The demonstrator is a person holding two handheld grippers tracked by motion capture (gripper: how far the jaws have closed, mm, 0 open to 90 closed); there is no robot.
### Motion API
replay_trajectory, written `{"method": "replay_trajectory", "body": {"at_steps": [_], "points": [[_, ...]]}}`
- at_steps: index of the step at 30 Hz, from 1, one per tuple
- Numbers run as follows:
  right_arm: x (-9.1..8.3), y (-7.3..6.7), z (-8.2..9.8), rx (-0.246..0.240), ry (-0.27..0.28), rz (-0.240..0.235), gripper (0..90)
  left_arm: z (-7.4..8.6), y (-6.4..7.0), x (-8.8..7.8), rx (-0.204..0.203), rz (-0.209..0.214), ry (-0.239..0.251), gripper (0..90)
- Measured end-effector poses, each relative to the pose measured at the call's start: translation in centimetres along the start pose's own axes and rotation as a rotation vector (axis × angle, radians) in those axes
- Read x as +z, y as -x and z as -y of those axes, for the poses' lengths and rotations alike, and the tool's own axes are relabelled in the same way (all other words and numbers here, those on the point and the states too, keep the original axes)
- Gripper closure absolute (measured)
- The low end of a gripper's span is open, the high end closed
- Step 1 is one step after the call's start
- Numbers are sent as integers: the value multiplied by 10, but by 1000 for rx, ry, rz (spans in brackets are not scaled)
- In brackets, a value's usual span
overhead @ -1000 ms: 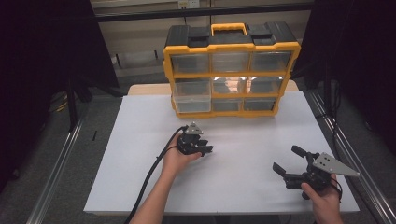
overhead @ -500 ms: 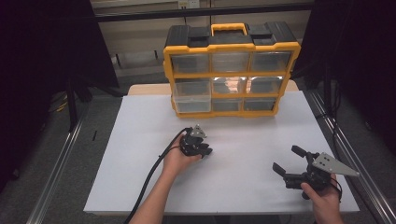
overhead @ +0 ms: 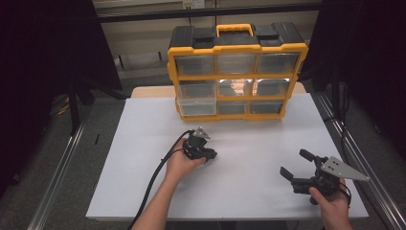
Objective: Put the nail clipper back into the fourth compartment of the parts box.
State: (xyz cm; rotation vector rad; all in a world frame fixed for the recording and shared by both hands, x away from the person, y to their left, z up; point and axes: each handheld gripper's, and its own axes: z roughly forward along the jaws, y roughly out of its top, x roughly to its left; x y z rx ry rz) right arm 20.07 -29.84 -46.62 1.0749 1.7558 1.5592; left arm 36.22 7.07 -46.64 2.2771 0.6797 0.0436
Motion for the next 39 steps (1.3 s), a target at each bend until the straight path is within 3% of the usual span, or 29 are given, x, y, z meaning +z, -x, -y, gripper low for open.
{"method": "replay_trajectory", "body": {"at_steps": [2, 3, 7, 9, 17, 30, 34, 39], "points": [[0, 0, 0, 0, 1, 1, 11, 1, -1, -3, -18, 1, 29, 800], [0, 0, 0, 1, 1, 4, 11, 1, -2, -6, -27, 8, 19, 800], [0, 0, 0, 4, 1, 9, 11, 2, -4, -13, -82, 23, 107, 809], [0, 0, 0, 4, -1, 7, 11, 3, -4, -16, -93, 20, 119, 810], [0, 0, 0, 4, 3, 7, 11, 4, -6, -20, -101, 26, 144, 810], [1, -1, 0, 3, 1, 2, 11, -3, -7, -47, -131, 58, 275, 811], [0, -1, 0, 2, -3, 0, 11, -6, -7, -56, -128, 42, 295, 811], [1, -1, 0, 0, -3, 4, 11, -10, -7, -63, -139, 57, 331, 811]]}}
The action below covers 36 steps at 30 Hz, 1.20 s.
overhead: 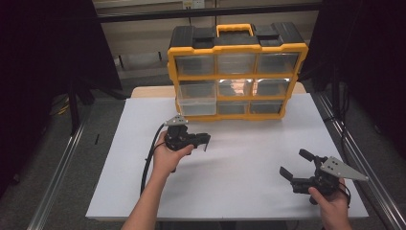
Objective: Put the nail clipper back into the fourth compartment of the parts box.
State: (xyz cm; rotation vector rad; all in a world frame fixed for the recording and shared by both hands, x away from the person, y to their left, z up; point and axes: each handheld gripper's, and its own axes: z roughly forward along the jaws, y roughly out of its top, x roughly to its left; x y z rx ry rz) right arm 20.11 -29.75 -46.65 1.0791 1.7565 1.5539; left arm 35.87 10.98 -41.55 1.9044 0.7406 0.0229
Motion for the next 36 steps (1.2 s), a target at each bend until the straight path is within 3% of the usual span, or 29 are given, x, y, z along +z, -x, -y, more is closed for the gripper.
{"method": "replay_trajectory", "body": {"at_steps": [36], "points": [[1, 0, 0, 2, 3, -5, 11, -33, 1, -28, 31, -26, 103, 811]]}}
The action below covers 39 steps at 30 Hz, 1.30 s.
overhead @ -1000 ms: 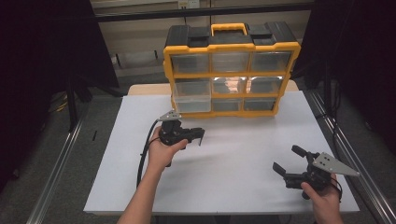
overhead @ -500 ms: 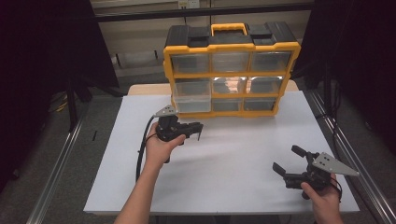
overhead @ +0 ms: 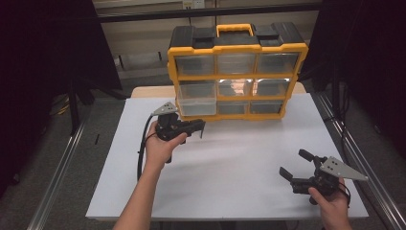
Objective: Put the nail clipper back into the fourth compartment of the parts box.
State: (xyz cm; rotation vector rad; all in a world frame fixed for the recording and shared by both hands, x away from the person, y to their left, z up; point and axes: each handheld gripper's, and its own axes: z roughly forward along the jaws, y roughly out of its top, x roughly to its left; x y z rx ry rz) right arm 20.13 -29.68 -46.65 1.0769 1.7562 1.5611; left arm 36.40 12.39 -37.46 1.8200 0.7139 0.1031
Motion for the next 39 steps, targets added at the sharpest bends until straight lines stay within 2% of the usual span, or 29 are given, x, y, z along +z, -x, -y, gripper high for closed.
{"method": "replay_trajectory", "body": {"at_steps": [16, 28, 32, 39], "points": [[0, 0, 0, 3, -3, -3, 11, -15, 2, -7, 9, -27, 30, 810], [1, 0, 0, 0, -1, -4, 11, -27, 2, -9, 7, -24, 62, 810], [1, 0, 0, 9, -1, -4, 11, -31, 2, -9, 19, -27, 63, 811], [1, 0, 0, 4, 1, -3, 11, -38, 4, -10, 7, -27, 83, 810]]}}
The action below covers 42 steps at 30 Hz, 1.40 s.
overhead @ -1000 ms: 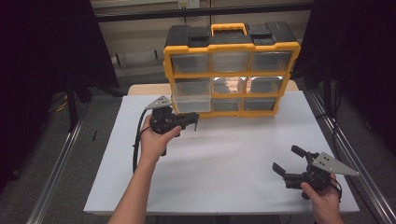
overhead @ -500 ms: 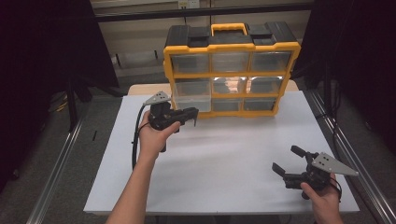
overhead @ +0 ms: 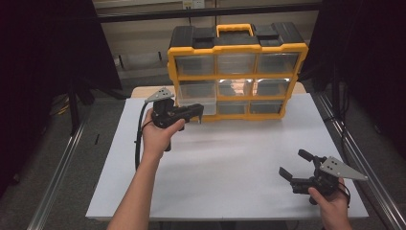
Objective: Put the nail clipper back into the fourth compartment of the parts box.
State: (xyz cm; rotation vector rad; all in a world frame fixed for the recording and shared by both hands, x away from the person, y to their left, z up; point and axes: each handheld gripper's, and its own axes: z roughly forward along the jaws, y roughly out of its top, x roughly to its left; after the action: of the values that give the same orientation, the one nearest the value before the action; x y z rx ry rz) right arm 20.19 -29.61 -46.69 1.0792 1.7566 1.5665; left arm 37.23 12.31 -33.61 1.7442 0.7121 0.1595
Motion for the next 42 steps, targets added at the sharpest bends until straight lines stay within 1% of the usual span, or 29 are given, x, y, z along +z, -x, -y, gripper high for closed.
{"method": "replay_trajectory", "body": {"at_steps": [1, 2, 8, 11, 12, 13, 15, 18, 21, 22, 23, 24, 26, 28, 29, 33, 36, 40, 42], "points": [[0, 0, 0, -1, 1, 0, 11, -1, -1, 0, 5, 4, 0, 810], [0, 0, 0, 0, 0, -1, 11, -2, -1, -1, 9, 0, -4, 810], [0, 0, 0, -9, -8, -7, 11, -3, -1, -1, 3, -8, -1, 810], [0, 0, 0, -9, -8, -5, 11, -5, 0, -3, 1, 0, 7, 810], [0, 0, 0, -6, -9, -5, 11, -6, 0, -3, 2, 8, 13, 810], [0, 0, 0, -8, -9, -7, 11, -7, 0, -3, 3, -5, 6, 810], [0, 0, 0, -6, -8, -7, 11, -8, -1, -4, 9, -3, 7, 810], [0, 0, 0, -8, -10, -8, 11, -10, 0, -5, 2, -1, 20, 810], [0, 0, 0, -8, -10, -6, 11, -13, 0, -5, 11, -12, 13, 810], [0, 0, 0, -9, -9, -7, 11, -13, 0, -5, 7, 0, 23, 810], [0, 0, 0, -9, -8, -7, 11, -14, 0, -5, 13, -9, 14, 810], [0, 0, 0, -8, -8, -7, 11, -14, 0, -5, 12, -7, 22, 810], [0, 0, 0, -8, -5, -8, 11, -16, 0, -5, 13, -11, 19, 810], [0, 0, 0, -2, -2, -4, 11, -17, 0, -5, 10, -4, 24, 810], [0, 0, 0, -6, -4, -8, 11, -18, 0, -6, 12, -15, 22, 810], [0, 0, 0, -9, -8, -12, 11, -20, -1, -6, 9, -19, 29, 810], [0, 0, 0, -3, -3, -6, 11, -22, -1, -6, 10, -24, 25, 810], [0, 0, 0, -9, -8, -12, 11, -26, -1, -6, 21, -39, 19, 810], [0, 0, 0, -8, -9, -10, 11, -28, -1, -6, 17, -42, 17, 810]]}}
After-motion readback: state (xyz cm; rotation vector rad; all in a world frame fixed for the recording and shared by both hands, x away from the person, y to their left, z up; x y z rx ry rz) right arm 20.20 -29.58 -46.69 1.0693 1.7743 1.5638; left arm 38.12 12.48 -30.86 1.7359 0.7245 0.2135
